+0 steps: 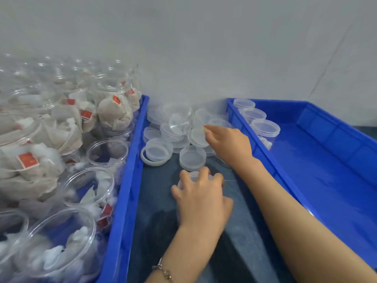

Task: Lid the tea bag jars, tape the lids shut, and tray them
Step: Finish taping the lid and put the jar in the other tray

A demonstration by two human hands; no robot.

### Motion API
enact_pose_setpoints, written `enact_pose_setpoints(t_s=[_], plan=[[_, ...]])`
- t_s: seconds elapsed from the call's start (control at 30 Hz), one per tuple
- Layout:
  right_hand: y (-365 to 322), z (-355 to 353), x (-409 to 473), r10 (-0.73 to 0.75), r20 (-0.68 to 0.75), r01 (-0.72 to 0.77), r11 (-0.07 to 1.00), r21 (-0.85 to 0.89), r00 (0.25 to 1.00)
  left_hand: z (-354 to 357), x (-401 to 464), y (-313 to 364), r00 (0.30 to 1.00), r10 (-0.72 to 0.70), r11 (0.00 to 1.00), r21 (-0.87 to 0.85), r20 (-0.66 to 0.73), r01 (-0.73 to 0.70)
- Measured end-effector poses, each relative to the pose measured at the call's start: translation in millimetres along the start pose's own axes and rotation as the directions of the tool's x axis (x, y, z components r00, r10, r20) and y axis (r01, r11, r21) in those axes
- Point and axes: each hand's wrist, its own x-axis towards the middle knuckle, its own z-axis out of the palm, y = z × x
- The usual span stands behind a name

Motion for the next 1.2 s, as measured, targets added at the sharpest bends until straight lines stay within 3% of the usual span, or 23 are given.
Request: enact_pose_setpoints(t_s=[0.13, 0.37, 0.4, 0.47, 0.5, 0.57, 0.6, 0.7, 0.77, 0.8, 0.87, 0.97, 1.07, 1.2], plan=[[-1.1, 7.8, -24.4, 0.001, 0.035, 0.002, 0.996, -0.093, 0.999, 1.7, 12.0, 2.5, 0.995, -0.08, 0.995, 0.068, 0.055, 0.076], [38.2, 31.1, -77.4, -0.012, 0.235, 0.092, 0.938, -0.334, 0.972, 5.9, 13.0, 4.9, 0.993, -0.104, 0.993, 0.048, -0.051, 0.107], [41.3, 35.4, -83.3, -0.02, 0.243, 0.107, 0.929, -0.353, 0.97, 5.2, 13.7, 3.2, 0.992, -0.11, 0.994, -0.018, -0.065, 0.109], [44.3, 44.3, -94.2, -0.023, 0.29, 0.108, 0.954, -0.28, 0.957, 1.1, 10.9, -2.3, 0.978, -0.138, 0.945, -0.318, -0.154, 0.083], [45.2, 48.4, -99.3, -0.021, 0.321, 0.093, 0.973, -0.21, 0.947, -1.3, 7.5, -6.7, 0.956, -0.176, 0.882, -0.468, -0.236, 0.047], [46.3, 52.4, -106.9, -0.025, 0.375, 0.084, 0.986, -0.144, 0.927, -3.4, -1.8, -17.1, 0.875, -0.306, 0.793, -0.61, -0.376, 0.015], [47.1, 52.2, -109.1, -0.02, 0.381, 0.083, 0.985, -0.149, 0.924, -1.9, -6.8, -22.5, 0.852, -0.378, 0.746, -0.665, -0.363, 0.048], [46.2, 46.7, -117.5, 0.002, 0.328, 0.067, 0.978, -0.199, 0.945, 7.3, -21.7, -34.2, 0.867, -0.493, 0.534, -0.81, -0.064, 0.244], [41.6, 39.8, -126.7, -0.003, 0.276, 0.059, 0.979, -0.195, 0.961, 14.7, -31.7, -38.3, 0.884, -0.463, 0.517, -0.793, 0.056, 0.321], [36.5, 35.7, -133.1, -0.008, 0.237, 0.038, 0.992, -0.124, 0.972, 17.9, -36.5, -38.8, 0.892, -0.445, 0.532, -0.779, 0.077, 0.333], [18.8, 25.1, -148.7, 0.041, 0.189, -0.079, 0.978, 0.195, 0.981, 22.3, -42.0, -35.7, 0.903, -0.423, 0.571, -0.752, 0.073, 0.328], [-7.6, 3.8, -162.7, 0.186, 0.132, -0.228, 0.791, 0.568, 0.974, 12.4, -39.4, -16.9, 0.903, -0.429, 0.635, -0.712, -0.001, 0.3], [-22.3, -37.0, -152.2, 0.178, -0.036, -0.11, 0.738, 0.665, 0.983, -16.0, -24.7, 14.0, 0.908, -0.39, 0.607, -0.784, -0.153, 0.128], [-23.6, -112.9, -114.0, 0.048, -0.21, 0.122, 0.679, 0.724, 0.977, -49.8, 16.5, 59.0, 0.969, -0.16, 0.44, -0.892, -0.188, -0.101]])
